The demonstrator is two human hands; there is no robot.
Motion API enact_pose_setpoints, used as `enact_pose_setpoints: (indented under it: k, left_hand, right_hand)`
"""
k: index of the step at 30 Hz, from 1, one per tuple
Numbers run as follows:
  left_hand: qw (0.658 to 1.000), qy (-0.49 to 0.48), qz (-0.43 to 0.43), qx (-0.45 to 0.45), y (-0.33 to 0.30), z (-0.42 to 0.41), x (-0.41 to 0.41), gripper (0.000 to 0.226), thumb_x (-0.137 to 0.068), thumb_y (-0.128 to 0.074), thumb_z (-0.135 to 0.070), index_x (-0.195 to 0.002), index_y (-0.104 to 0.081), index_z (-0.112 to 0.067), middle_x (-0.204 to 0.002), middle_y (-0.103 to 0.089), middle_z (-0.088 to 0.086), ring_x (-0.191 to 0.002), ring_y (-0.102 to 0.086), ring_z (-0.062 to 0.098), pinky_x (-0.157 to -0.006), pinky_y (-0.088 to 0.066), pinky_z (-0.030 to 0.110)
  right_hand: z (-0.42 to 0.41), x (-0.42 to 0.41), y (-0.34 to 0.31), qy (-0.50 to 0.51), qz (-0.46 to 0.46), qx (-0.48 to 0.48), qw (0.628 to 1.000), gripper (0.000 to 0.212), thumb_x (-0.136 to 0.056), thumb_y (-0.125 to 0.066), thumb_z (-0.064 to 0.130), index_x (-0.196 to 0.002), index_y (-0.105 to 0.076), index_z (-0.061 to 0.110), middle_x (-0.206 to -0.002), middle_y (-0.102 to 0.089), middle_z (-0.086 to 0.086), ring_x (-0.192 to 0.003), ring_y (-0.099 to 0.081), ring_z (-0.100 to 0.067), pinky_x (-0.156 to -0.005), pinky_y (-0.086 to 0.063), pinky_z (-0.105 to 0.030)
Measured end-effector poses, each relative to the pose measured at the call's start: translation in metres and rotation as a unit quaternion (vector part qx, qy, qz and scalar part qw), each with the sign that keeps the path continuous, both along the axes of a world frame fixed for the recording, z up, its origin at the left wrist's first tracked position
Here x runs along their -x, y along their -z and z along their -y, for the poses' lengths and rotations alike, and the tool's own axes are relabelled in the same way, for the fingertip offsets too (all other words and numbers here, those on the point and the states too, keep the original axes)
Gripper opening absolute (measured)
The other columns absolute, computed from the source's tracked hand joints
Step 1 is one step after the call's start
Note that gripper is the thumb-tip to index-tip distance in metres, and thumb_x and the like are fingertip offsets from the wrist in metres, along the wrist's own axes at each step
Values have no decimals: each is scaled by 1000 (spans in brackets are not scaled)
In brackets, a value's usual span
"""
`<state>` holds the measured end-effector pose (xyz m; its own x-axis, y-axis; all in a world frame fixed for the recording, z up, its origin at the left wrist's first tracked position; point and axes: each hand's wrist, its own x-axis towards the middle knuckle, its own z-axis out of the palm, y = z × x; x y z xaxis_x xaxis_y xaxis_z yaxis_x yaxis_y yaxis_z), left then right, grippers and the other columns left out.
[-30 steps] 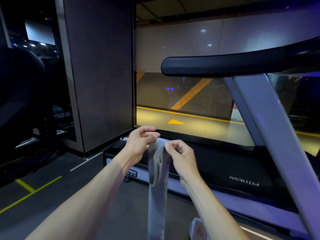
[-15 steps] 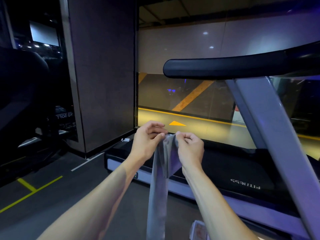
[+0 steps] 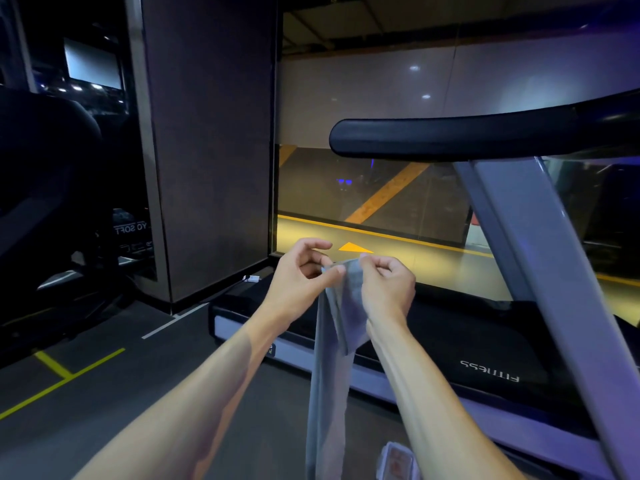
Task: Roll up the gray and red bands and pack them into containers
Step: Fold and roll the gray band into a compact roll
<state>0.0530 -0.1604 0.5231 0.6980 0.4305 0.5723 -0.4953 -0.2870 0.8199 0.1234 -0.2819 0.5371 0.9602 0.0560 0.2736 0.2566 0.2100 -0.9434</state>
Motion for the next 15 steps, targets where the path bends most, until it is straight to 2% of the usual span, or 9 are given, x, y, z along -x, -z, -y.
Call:
enact_pose_setpoints:
  k: [3, 7, 11, 13, 15]
  left_hand:
    - [999, -25, 0, -46, -2, -2, -1, 32, -91, -75, -6, -119, -62, -14, -89, -71, 7, -83, -68, 15, -84, -54, 27]
    - [995, -53, -11, -83, -7, -4, -2, 24, -93, -72, -7, -115, -67, -15, -93, -73, 11, -84, -70, 11, -84, -54, 23]
    - [991, -75, -25, -106, -8, -9, -6, 11, -94, -73, -11, -104, -75, -14, -96, -75, 3, -88, -68, 8, -86, -55, 27]
    - [990, -75, -30, -114, -11, -9, -6, 7, -94, -72, -11, -100, -77, -13, -96, -76, -3, -88, -68, 7, -84, -55, 25]
    - [991, -68, -35, -106, -14, -9, -5, 7, -95, -71, -11, -98, -77, -14, -92, -75, -9, -86, -67, 5, -79, -52, 21]
  right_hand:
    - [1, 1, -2, -5, -13, -10, 1000, 13, -94, -74, 28, -83, -72, 20, -80, -75, 6, -77, -68, -7, -66, -52, -24]
    - [3, 1, 1, -27, -26, -26, 999, 14, -94, -74, 30, -86, -72, 18, -80, -75, 3, -81, -70, -14, -73, -57, -30]
    - [6, -1, 5, -45, -31, -47, 997, 15, -94, -74, 31, -86, -72, 17, -78, -76, 2, -89, -74, -23, -83, -61, -41]
    - [7, -2, 5, -49, -31, -51, 997, 16, -94, -74, 31, -87, -71, 17, -75, -75, 5, -88, -73, -22, -81, -60, -40]
    - [8, -4, 6, -57, -29, -59, 996, 17, -95, -73, 29, -89, -71, 14, -71, -73, 8, -82, -69, -15, -77, -57, -34]
